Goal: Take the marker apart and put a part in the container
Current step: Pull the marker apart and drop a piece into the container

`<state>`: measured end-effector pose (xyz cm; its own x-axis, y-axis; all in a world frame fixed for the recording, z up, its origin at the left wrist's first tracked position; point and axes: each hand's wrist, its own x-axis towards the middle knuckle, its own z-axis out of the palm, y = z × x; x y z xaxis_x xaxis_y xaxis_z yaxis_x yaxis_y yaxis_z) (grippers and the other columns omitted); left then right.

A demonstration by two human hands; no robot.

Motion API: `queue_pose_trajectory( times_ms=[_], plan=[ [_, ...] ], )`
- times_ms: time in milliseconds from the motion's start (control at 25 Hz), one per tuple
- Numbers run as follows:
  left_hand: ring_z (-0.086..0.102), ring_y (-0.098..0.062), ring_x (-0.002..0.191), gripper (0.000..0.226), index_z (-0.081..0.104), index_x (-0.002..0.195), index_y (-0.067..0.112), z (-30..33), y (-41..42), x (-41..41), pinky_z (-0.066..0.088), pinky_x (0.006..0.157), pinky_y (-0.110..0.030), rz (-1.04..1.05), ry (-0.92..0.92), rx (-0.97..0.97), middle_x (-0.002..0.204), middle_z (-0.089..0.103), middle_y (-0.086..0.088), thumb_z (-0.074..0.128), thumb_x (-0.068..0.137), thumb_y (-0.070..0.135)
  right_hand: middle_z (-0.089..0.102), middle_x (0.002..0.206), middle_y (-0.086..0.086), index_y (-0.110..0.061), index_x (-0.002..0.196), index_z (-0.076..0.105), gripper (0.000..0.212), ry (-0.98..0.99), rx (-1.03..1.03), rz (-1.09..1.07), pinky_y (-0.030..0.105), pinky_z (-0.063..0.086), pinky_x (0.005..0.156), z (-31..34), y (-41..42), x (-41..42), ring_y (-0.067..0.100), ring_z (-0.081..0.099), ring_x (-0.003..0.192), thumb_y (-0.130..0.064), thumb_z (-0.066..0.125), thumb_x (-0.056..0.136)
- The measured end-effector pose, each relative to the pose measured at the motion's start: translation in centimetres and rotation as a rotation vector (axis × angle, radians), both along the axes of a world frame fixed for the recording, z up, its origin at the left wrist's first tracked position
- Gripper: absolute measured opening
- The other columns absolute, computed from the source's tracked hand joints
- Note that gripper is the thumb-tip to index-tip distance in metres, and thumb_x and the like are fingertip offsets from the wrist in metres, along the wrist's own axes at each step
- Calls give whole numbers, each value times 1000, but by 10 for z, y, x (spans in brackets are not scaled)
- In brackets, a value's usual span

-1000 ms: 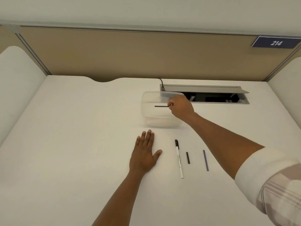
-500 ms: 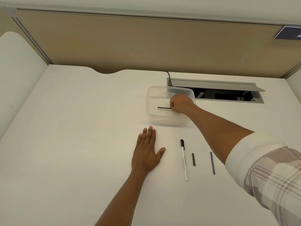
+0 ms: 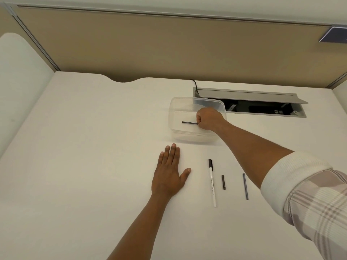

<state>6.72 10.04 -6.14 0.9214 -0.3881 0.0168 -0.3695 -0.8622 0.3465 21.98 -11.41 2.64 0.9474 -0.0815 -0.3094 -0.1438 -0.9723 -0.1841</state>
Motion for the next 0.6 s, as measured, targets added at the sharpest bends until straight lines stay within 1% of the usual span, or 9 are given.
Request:
queue_pose_trajectory(
  times_ms=[160,400,600],
  plan=[
    [-9,-15,151,81,5,155,15,1,0,-1,4,124,-38,1,2,-2,165,-1,0,26,95,64,67,103,4,-19,83,66,18,-10,12,-5,33,52,72,0,-1,-3,26,63,94,-2,60,82],
    [-7,-15,151,80,7,155,15,-1,0,-1,4,124,-37,3,-11,-9,165,1,0,26,95,64,67,102,2,-20,89,67,17,-43,-8,15,29,42,67,2,-4,-6,24,62,92,-5,61,84],
    [-9,-14,151,81,4,155,16,-2,1,0,3,124,-37,1,-6,4,165,-1,1,25,95,65,67,100,0,-19,90,65,13,-130,2,51,28,41,67,9,-10,-9,21,61,92,-8,59,86]
  ],
)
